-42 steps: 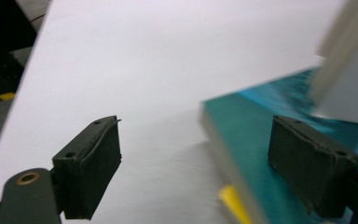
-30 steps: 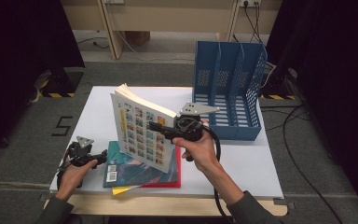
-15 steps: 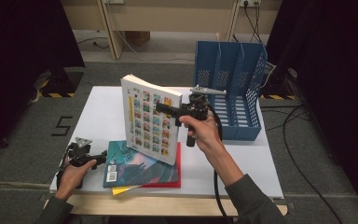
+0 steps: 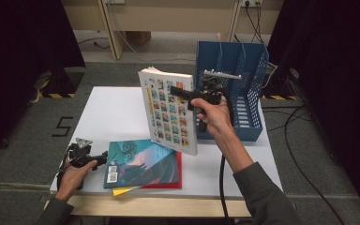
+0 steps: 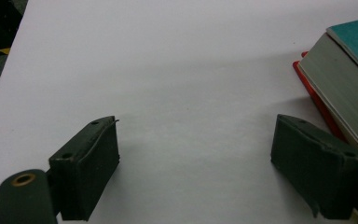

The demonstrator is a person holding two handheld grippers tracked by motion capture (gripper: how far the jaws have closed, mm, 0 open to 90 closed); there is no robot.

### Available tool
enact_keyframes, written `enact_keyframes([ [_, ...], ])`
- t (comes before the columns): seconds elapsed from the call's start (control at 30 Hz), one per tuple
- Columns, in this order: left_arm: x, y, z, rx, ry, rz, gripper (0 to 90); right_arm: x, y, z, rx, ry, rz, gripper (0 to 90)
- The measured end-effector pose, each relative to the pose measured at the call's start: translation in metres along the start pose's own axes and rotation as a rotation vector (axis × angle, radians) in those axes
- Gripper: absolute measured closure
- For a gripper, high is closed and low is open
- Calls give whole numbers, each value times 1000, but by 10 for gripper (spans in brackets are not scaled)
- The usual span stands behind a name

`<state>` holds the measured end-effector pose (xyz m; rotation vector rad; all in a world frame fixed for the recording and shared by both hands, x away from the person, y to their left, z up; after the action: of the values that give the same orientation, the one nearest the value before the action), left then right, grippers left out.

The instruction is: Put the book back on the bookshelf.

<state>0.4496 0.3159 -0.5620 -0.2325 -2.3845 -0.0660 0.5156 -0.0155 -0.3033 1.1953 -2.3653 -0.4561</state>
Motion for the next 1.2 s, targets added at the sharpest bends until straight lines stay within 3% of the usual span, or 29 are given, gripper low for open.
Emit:
enact_keyframes([
  [0.23, 0, 0, 0, 1, 2, 2, 142, 24, -6, -28, 32, -47, 55, 706],
  [0.67, -1, 1, 0, 22, 5, 6, 135, 88, -38, -78, -14, -170, 201, 709],
  [0.93, -1, 1, 0, 23, 7, 7, 130, 102, -60, -107, -35, -233, 284, 708],
  [1.2, -1, 1, 0, 22, 9, 9, 130, 95, -85, -131, -78, -289, 317, 708],
])
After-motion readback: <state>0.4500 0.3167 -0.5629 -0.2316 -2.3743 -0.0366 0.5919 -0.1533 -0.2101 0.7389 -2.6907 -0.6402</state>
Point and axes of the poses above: each handheld gripper's, and its own axes: x roughly backward along the jaws, z roughly out of its underside, y roughly to its left, the point moved 9 cm from there along -x, roughly forward along the jaws, and after that the axes turned 4 degrees about z, right-handed, at the moved point
